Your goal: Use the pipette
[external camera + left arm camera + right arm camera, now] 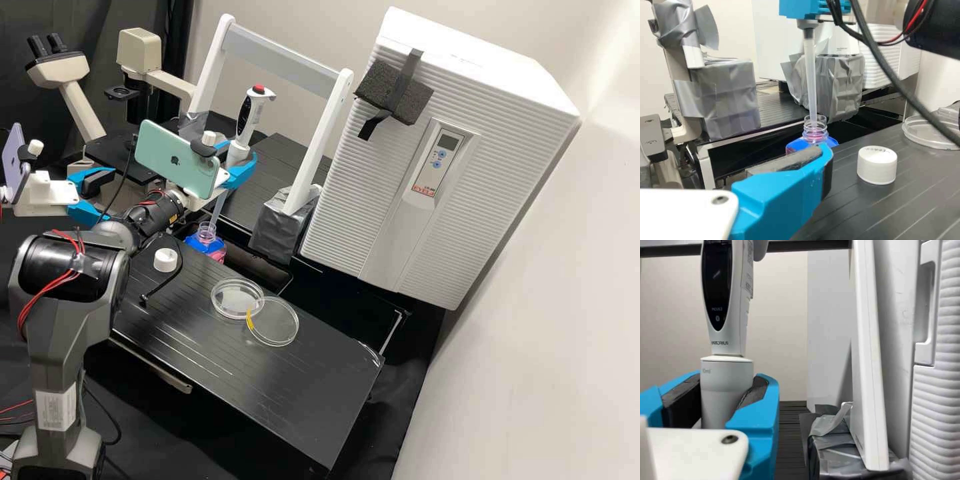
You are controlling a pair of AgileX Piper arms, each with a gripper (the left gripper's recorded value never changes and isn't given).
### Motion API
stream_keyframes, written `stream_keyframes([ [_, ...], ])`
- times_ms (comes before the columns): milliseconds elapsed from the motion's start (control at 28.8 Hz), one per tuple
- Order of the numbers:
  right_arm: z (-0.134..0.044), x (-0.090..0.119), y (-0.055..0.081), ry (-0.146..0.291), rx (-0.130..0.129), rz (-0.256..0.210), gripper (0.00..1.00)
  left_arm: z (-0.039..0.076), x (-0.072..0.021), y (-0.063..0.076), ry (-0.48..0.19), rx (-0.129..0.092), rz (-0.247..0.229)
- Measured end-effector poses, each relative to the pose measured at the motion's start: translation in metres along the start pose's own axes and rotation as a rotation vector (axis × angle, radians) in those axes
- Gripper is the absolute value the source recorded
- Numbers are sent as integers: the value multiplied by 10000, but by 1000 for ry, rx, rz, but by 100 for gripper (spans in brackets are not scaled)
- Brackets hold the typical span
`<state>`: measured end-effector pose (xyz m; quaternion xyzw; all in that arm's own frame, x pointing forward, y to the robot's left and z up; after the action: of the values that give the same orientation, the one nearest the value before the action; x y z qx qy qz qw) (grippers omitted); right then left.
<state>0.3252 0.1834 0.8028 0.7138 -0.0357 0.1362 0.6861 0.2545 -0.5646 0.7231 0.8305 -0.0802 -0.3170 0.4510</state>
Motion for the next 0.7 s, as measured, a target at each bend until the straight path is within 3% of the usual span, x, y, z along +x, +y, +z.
stream_keyframes([
  [104,26,-11,-42,-2,7,3,0,-6,8,-21,2,-1,-7],
  [348,116,-18,-166,-19,-8,-27,0,-16,15,-59,4,-4,-20],
  [696,122,-19,-173,-19,-6,-28,0,-24,8,-112,8,-7,-39],
])
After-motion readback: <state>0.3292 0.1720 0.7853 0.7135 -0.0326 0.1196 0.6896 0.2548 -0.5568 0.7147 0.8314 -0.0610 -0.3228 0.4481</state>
